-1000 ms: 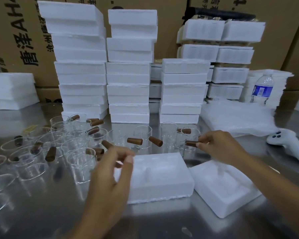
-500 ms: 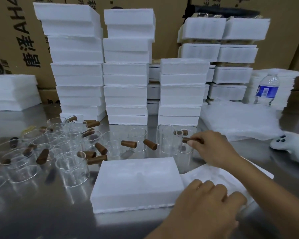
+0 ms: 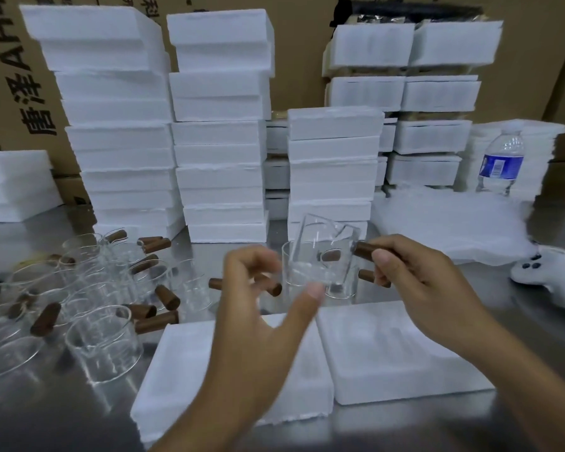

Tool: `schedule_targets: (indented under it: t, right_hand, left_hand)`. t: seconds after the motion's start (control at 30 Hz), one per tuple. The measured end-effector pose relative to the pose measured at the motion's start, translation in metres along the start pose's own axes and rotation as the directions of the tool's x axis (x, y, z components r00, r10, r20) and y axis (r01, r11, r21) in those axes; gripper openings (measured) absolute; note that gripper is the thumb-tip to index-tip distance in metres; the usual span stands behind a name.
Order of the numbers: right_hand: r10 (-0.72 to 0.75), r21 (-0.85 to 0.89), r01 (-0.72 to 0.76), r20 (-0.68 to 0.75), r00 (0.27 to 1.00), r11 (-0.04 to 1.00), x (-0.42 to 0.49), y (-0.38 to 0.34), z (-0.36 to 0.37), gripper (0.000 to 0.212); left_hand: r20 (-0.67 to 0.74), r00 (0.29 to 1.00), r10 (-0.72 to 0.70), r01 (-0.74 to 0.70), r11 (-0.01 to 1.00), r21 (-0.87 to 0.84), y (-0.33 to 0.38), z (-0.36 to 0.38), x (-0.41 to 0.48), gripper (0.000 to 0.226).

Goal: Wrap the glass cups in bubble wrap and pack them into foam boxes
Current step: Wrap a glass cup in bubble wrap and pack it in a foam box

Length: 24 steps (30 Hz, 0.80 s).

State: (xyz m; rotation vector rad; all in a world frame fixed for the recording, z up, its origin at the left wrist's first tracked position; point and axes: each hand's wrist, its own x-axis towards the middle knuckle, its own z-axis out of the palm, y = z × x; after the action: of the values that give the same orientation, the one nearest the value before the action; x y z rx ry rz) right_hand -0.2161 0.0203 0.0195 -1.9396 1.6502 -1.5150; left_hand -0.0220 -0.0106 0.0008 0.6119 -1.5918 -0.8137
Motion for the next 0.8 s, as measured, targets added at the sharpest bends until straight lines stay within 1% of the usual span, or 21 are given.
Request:
schedule_targets:
  t: [0.03, 0.07, 0.13, 0.17, 0.2, 0.27, 0.3, 0.33, 0.37, 0.4, 0.43, 0.5, 0.57, 0.63, 0.7, 0.77, 0.8]
  right_hand:
    - [-0.008, 0.008, 0.008, 0.022, 1.0, 1.0, -0.001, -0.001, 0.001, 0.025]
    - [-0.028, 0.017, 0.027, 0.042, 0.999, 0.999, -0.001, -0.002, 0.003, 0.027]
    - [-0.07, 0.044, 0.066, 0.079, 0.994, 0.997, -0.001, -0.006, 0.008, 0.022]
    - [-0.082, 0.058, 0.076, 0.097, 0.992, 0.995, -0.002, -0.007, 0.011, 0.019]
    - [-0.083, 0.072, 0.075, 0.113, 0.99, 0.995, -0.003, -0.007, 0.014, 0.019]
    - [-0.058, 0.102, 0.043, 0.151, 0.987, 0.994, -0.002, -0.008, 0.017, 0.024]
    - [-0.028, 0.136, 0.005, 0.168, 0.985, 0.991, 0.0, -0.009, 0.017, 0.028]
    - [0.012, 0.177, -0.043, 0.169, 0.986, 0.983, 0.004, -0.008, 0.015, 0.033]
    - [0.057, 0.199, -0.084, 0.139, 0.989, 0.976, 0.011, -0.005, 0.01, 0.037]
    - [0.1, 0.184, -0.112, 0.076, 0.992, 0.976, 0.019, 0.002, 0.003, 0.038]
    - [0.138, 0.119, -0.136, -0.01, 0.99, 0.984, 0.029, 0.011, -0.005, 0.034]
    - [0.195, -0.074, -0.214, -0.202, 0.96, 0.974, 0.051, 0.035, -0.024, 0.027]
    - [0.256, -0.23, -0.341, -0.331, 0.908, 0.912, 0.071, 0.062, -0.041, 0.033]
    - [0.326, -0.375, -0.451, -0.352, 0.877, 0.81, 0.085, 0.087, -0.052, 0.042]
    - [0.408, -0.501, -0.537, -0.35, 0.843, 0.679, 0.092, 0.107, -0.059, 0.048]
    - [0.491, -0.58, -0.596, -0.35, 0.798, 0.555, 0.094, 0.119, -0.058, 0.053]
    - [0.526, -0.62, -0.602, -0.333, 0.783, 0.503, 0.093, 0.122, -0.056, 0.056]
  left_hand:
    - [-0.019, 0.996, -0.086, 0.085, 0.994, -0.073, -0.002, -0.004, 0.006, 0.046]
    - [0.006, 0.985, -0.173, 0.172, 0.976, -0.133, -0.003, -0.007, 0.01, 0.059]
    - [0.127, 0.941, -0.315, 0.338, 0.907, -0.253, -0.006, -0.011, 0.016, 0.083]
    - [0.194, 0.912, -0.362, 0.407, 0.859, -0.311, -0.007, -0.012, 0.017, 0.084]
    - [0.25, 0.89, -0.381, 0.452, 0.81, -0.374, -0.008, -0.012, 0.018, 0.074]
    - [0.293, 0.875, -0.386, 0.483, 0.736, -0.475, -0.007, -0.012, 0.019, 0.045]
    - [0.285, 0.872, -0.398, 0.489, 0.716, -0.498, -0.007, -0.013, 0.02, 0.04]
    - [0.266, 0.869, -0.417, 0.493, 0.695, -0.523, -0.009, -0.014, 0.02, 0.04]
    - [0.241, 0.866, -0.437, 0.493, 0.671, -0.554, -0.011, -0.017, 0.021, 0.041]
    - [0.214, 0.867, -0.451, 0.483, 0.653, -0.583, -0.014, -0.02, 0.022, 0.038]
    - [0.184, 0.867, -0.464, 0.471, 0.641, -0.606, -0.014, -0.022, 0.023, 0.034]
    - [0.132, 0.862, -0.49, 0.454, 0.626, -0.634, -0.014, -0.026, 0.024, 0.024]
    - [0.112, 0.854, -0.509, 0.45, 0.612, -0.651, -0.015, -0.027, 0.025, 0.02]
    - [0.108, 0.844, -0.525, 0.457, 0.599, -0.657, -0.015, -0.028, 0.025, 0.028]
    - [0.109, 0.84, -0.531, 0.458, 0.588, -0.667, -0.016, -0.028, 0.026, 0.037]
    - [0.103, 0.84, -0.532, 0.452, 0.583, -0.675, -0.015, -0.029, 0.027, 0.048]
    - [0.101, 0.842, -0.53, 0.449, 0.584, -0.676, -0.015, -0.03, 0.028, 0.054]
